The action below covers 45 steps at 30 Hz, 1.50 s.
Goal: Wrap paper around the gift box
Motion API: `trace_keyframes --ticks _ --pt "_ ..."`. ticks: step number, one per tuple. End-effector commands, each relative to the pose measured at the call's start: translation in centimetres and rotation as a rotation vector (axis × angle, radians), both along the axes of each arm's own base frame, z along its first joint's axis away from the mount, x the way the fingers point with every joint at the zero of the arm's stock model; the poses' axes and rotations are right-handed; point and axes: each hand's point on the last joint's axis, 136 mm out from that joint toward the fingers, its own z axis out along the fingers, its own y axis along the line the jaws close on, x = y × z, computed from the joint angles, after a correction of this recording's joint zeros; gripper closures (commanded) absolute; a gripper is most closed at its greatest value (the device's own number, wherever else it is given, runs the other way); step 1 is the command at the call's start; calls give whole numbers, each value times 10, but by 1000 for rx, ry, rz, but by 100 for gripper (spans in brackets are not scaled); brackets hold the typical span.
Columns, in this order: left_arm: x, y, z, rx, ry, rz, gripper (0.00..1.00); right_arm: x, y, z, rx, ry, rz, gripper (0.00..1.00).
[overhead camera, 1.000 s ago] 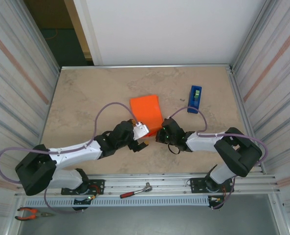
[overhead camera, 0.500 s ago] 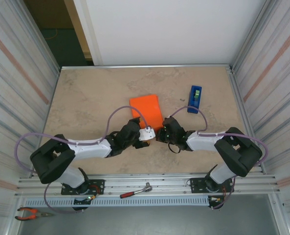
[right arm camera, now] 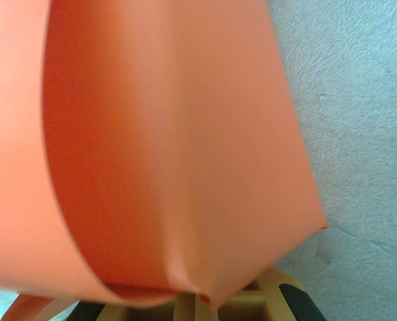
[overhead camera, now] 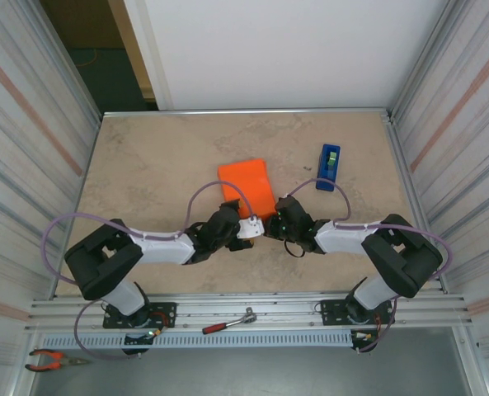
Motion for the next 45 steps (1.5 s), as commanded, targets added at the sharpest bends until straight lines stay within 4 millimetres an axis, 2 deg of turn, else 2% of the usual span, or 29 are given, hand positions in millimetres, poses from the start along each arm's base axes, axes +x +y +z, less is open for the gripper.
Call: trace_keyframes --ticks 1,8,17,25,32,36,39,41,45 --pt "10 -9 13 -14 -39 21 6 8 4 13 21 -32 3 100" --pt "15 -8 15 -22 -1 48 21 7 5 12 23 -29 3 100" --pt "14 -5 4 8 52 53 38 7 3 16 33 -31 -3 100" --pt "16 -2 -1 24 83 70 41 7 0 24 45 -36 -8 100" --pt "17 0 -4 32 106 88 40 8 -14 36 58 -36 -34 100" --pt "17 0 -5 33 110 91 40 11 -46 50 55 -33 -105 100" --pt "17 0 -5 34 113 91 40 21 -85 65 65 -46 -196 100" --pt "17 0 -5 35 114 90 40 31 -116 79 81 -55 -268 88" --pt "17 1 -5 36 120 92 41 56 -159 99 151 -51 -356 59"
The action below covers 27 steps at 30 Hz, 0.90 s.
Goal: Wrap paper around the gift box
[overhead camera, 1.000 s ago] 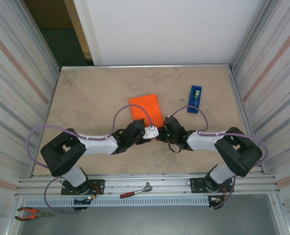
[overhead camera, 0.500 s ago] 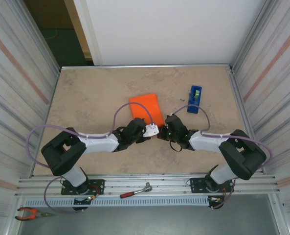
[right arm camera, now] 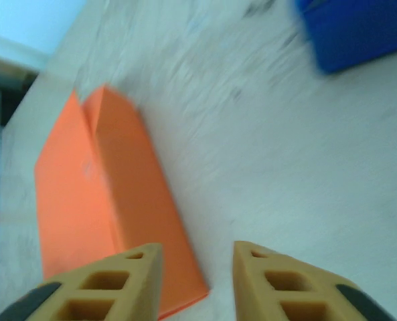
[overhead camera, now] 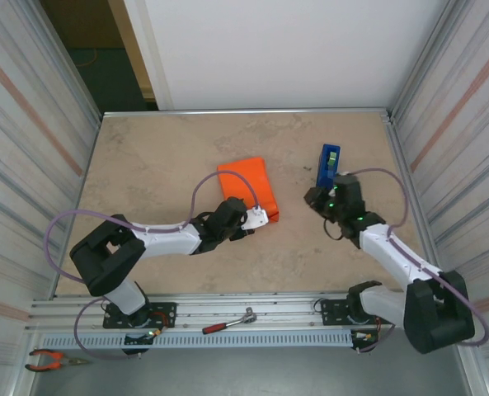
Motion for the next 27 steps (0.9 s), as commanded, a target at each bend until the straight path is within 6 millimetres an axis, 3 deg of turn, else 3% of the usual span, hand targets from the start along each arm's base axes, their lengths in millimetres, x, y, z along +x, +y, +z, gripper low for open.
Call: trace_keyframes --ticks 1,5,13,20,27 --pt "-1 4 -13 27 54 15 41 8 -18 7 54 53 19 55" --pt "0 4 -15 36 62 17 43 44 -48 13 129 67 -22 51" --pt "0 4 -16 40 67 16 44 98 -78 15 191 54 -60 51" --pt "0 4 -15 40 68 19 45 126 -86 5 203 60 -34 56" --pt "0 4 -15 39 69 16 45 133 -88 -15 211 88 -24 60"
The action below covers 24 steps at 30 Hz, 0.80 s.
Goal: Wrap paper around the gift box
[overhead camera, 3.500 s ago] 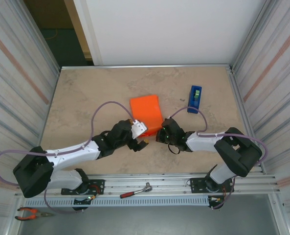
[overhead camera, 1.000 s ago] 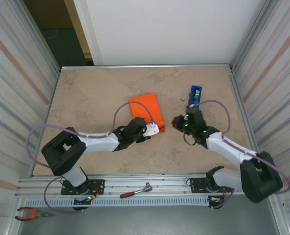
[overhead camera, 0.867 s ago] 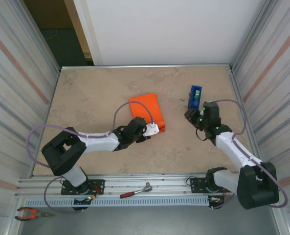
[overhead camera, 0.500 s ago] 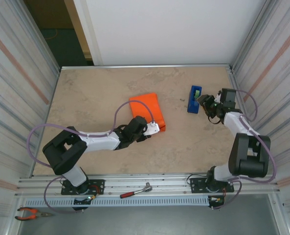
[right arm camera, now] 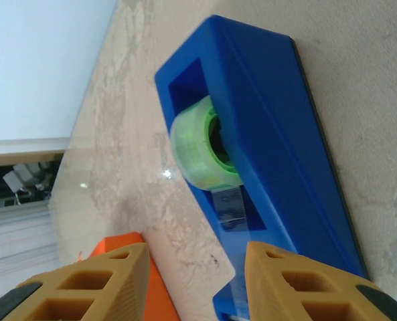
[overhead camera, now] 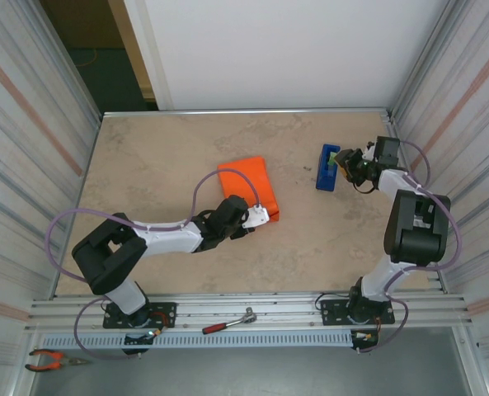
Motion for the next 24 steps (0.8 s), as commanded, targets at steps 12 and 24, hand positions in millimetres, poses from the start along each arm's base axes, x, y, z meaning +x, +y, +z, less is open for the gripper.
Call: trace_keyframes --ticks 12,24 --pt "-4 5 -17 39 66 9 46 10 3 -28 86 -12 51 66" --pt "-4 5 -17 39 68 8 46 5 8 -33 127 -23 71 68"
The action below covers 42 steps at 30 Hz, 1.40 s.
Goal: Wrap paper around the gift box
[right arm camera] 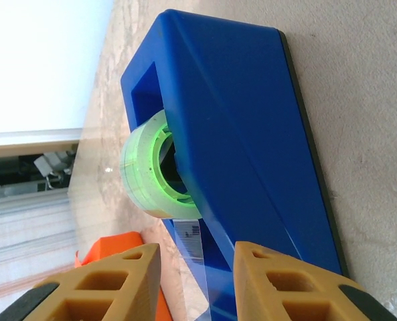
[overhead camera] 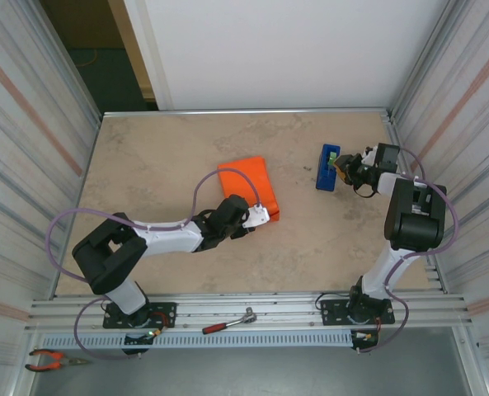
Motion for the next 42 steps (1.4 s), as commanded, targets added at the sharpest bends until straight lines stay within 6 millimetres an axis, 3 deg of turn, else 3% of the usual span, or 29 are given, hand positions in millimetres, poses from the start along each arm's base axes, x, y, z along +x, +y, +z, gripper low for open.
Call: trace_keyframes --ticks 1,9,17,25,28,42 --pt "-5 6 -18 38 66 7 46 -4 8 -4 37 4 28 69" --pt "-5 6 -19 38 69 10 46 -7 15 0 35 -8 45 70" --pt "-6 5 -18 36 69 8 46 -14 15 -11 36 15 40 71" --pt "-7 5 -18 37 69 5 46 -14 16 -12 47 14 44 88" --pt "-7 5 -18 37 70 6 46 -14 16 -11 58 10 43 99" --pt "-8 5 -19 40 71 5 46 -19 20 40 115 -102 18 100"
